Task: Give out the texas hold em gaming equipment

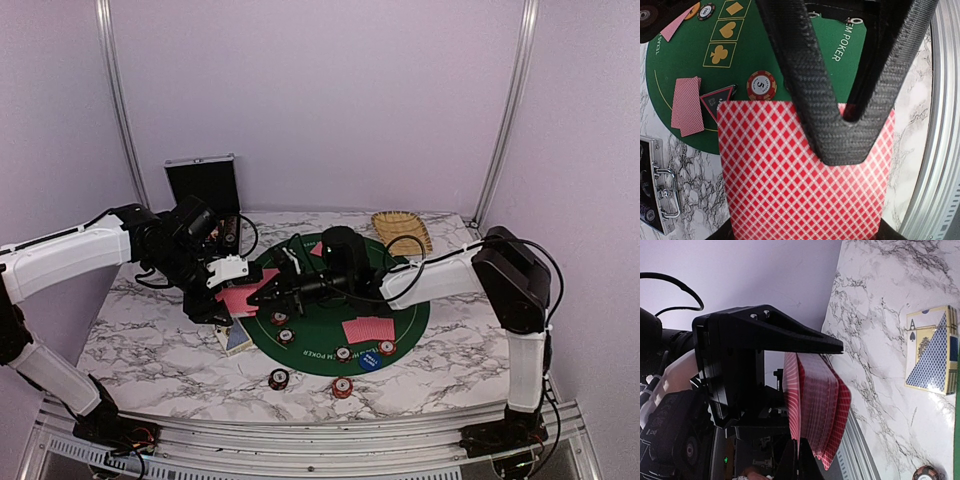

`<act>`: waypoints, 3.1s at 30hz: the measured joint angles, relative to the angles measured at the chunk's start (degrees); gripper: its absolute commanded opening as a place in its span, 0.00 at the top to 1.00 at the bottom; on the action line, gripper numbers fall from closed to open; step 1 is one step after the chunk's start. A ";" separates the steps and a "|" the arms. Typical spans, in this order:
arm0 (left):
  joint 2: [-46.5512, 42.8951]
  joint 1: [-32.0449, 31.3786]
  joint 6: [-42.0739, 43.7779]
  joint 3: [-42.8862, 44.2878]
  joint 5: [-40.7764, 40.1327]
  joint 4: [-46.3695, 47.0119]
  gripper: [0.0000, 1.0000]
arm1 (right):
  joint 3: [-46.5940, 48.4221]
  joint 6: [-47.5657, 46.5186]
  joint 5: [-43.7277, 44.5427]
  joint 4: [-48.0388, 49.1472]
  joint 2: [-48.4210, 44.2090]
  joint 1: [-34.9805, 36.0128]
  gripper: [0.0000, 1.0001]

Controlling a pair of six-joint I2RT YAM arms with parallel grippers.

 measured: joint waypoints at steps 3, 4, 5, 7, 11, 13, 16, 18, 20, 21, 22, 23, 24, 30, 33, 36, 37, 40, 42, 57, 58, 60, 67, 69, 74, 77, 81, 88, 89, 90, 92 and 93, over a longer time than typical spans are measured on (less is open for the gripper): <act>0.00 -0.02 0.00 0.00 0.11 0.24 1.00 | -0.63 -0.68 0.07 -0.74 -0.42 -0.35 1.00; 0.00 -0.04 0.00 0.00 0.09 0.28 1.00 | -0.96 -0.98 0.07 -1.07 -0.70 -0.52 1.00; 0.00 -0.04 0.00 0.00 0.09 0.28 1.00 | -1.31 -1.40 0.02 -1.44 -1.09 -0.74 1.00; -0.02 -0.04 0.00 0.00 0.04 0.35 1.00 | -1.66 -2.23 -0.02 -2.51 -1.73 -1.16 1.00; -0.33 0.00 0.00 0.00 -0.20 0.31 1.00 | -2.34 -4.94 -0.09 -6.16 -3.17 -2.27 1.00; -0.79 0.00 0.00 0.00 -0.52 0.24 1.00 | -3.26 -6.14 -0.09 -7.65 -4.02 -3.06 1.00; -1.36 0.02 0.00 -0.02 -0.66 0.09 1.00 | -4.85 -8.44 0.39 -11.06 -5.64 -5.07 1.00; -1.66 0.07 0.02 -0.09 -0.90 0.02 1.00 | -5.20 -10.29 1.03 -13.84 -6.51 -6.43 1.00; -1.75 0.15 0.00 -0.13 -1.03 0.00 1.00 | -5.20 -12.68 1.75 -17.11 -7.61 -7.65 1.00; -1.75 0.24 0.00 -0.13 -1.05 0.02 1.00 | -5.14 -13.97 2.25 -18.78 -8.07 -8.11 1.00; -1.75 0.31 0.00 -0.13 -1.07 0.02 1.00 | -4.72 -15.89 3.02 -21.66 -8.72 -8.70 1.00; -1.75 0.42 0.02 -0.13 -1.07 0.00 1.00 | -3.98 -17.86 3.82 -24.48 -9.14 -9.22 1.00; -1.75 0.50 0.00 -0.13 -1.09 0.00 1.00 | -3.32 -19.41 4.46 -26.29 -9.35 -9.60 1.00; -1.92 0.68 0.04 -0.57 -1.20 -0.07 1.00 | 7.28 -33.22 13.55 -44.89 -9.44 -10.99 1.00; -1.92 0.87 0.09 -0.96 -1.20 -0.17 1.00 | 14.47 -41.53 22.49 -52.11 -8.87 -10.60 1.00; -1.92 1.40 0.15 -1.22 -1.16 -0.26 1.00 | 17.99 -49.90 34.25 -55.25 -8.74 -9.81 1.00; -2.01 1.64 0.15 -1.36 -1.14 -0.26 1.00 | 18.49 -53.13 39.34 -55.98 -8.66 -9.22 1.00; -2.36 2.45 0.15 -1.64 -1.16 -0.42 1.00 | 18.53 -61.94 52.48 -56.81 -7.52 -6.99 1.00; -2.69 2.86 0.17 -1.75 -1.14 -0.48 1.00 | 18.53 -68.46 61.57 -56.57 -5.84 -4.79 1.00; -3.78 3.43 0.24 -1.75 -1.01 -1.42 1.00 | 12.09 -106.18 88.54 -38.64 3.98 3.43 1.00; -3.78 3.45 0.24 -1.75 -1.03 -1.49 1.00 | 12.07 -107.19 88.59 -38.27 4.66 3.50 1.00; -3.78 3.50 0.24 -1.75 -1.03 -1.62 1.00 | 12.04 -109.04 88.02 -38.12 6.05 3.56 1.00; -3.80 3.50 0.26 -1.75 -1.03 -1.75 1.00 | 11.98 -111.36 84.89 -37.97 7.67 3.98 1.00; -3.80 3.50 0.26 -1.75 -1.03 -1.75 1.00 | 11.96 -111.78 84.13 -37.94 7.98 4.28 1.00; -3.80 3.50 0.26 -1.75 -1.07 -1.75 1.00 | 11.67 -111.93 80.76 -38.49 8.17 4.59 1.00; -3.82 3.50 0.26 -1.75 -1.05 -1.75 1.00 | 11.67 -111.82 78.73 -39.80 8.17 4.59 0.98; -3.82 3.50 0.24 -1.75 -1.05 -1.77 1.00 | 11.67 -111.21 77.02 -41.55 8.17 4.59 0.93; -3.82 3.50 0.24 -1.75 -1.05 -1.77 1.00 | 11.43 -110.03 73.75 -44.72 8.17 4.59 0.61; -3.82 3.50 0.24 -1.75 -1.05 -1.77 1.00 | 11.37 -109.94 73.59 -44.70 8.15 4.61 0.57; -3.82 3.50 0.24 -1.75 -1.03 -1.77 1.00 | 11.39 -109.70 73.46 -44.70 8.00 4.59 0.55; -3.82 3.50 0.24 -1.75 -1.05 -1.79 1.00 | 11.34 -109.50 73.35 -44.78 7.72 4.55 0.52; -3.82 3.50 0.24 -1.75 -1.03 -1.79 1.00 | 11.34 -109.37 73.33 -44.85 7.58 4.52 0.51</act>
